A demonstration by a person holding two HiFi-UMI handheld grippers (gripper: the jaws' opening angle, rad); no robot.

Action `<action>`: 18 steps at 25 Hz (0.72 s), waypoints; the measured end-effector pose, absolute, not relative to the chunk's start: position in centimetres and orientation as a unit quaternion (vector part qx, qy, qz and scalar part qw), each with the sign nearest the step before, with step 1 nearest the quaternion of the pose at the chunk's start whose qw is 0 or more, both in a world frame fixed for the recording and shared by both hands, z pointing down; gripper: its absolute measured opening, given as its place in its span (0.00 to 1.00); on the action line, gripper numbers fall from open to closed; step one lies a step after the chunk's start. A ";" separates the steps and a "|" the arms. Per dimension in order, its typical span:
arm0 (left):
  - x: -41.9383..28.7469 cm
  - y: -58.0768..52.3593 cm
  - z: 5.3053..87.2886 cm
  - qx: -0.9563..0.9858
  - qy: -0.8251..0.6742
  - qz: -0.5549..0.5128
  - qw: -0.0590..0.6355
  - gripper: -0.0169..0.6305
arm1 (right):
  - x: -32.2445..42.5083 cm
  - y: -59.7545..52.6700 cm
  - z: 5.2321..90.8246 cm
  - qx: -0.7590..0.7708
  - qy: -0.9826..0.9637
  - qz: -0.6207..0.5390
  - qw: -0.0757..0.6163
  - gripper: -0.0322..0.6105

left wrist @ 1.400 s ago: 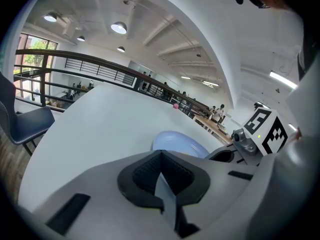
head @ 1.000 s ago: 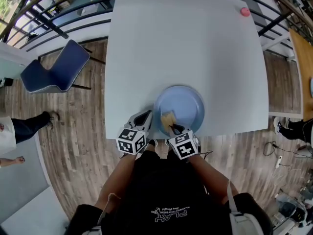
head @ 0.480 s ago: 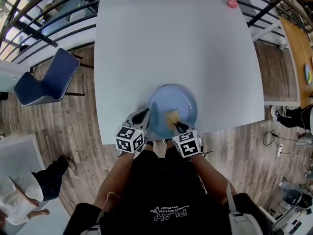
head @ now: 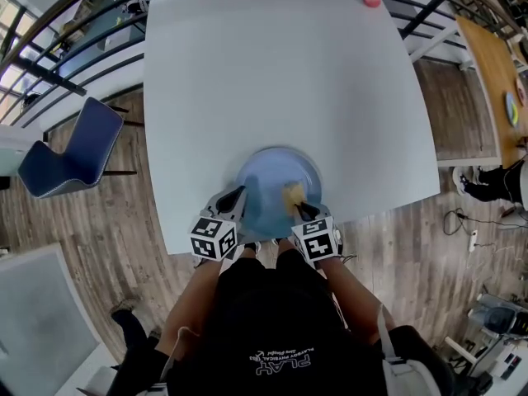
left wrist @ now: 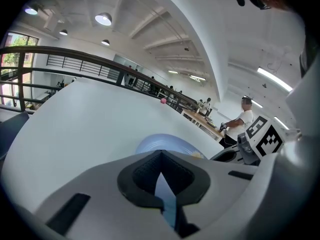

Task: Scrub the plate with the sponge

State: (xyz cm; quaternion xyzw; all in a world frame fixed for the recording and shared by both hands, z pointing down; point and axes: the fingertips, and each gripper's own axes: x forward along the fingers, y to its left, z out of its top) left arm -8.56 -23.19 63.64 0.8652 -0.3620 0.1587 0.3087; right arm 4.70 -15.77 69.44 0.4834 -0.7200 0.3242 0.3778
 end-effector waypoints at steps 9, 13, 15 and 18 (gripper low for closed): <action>-8.1 -23.3 63.9 0.864 -0.364 0.163 0.307 0.04 | 6.3 -16.4 69.4 0.499 -0.712 0.327 0.371 0.12; -8.0 -23.8 63.6 0.864 -0.368 0.157 0.305 0.04 | 5.7 -17.3 68.5 0.501 -0.722 0.313 0.360 0.12; -8.1 -24.1 63.2 0.865 -0.371 0.152 0.302 0.04 | 5.3 -18.1 67.8 0.501 -0.728 0.307 0.353 0.12; -8.2 -24.5 62.2 0.866 -0.377 0.143 0.295 0.04 | 4.9 -19.1 66.6 0.499 -0.739 0.295 0.342 0.12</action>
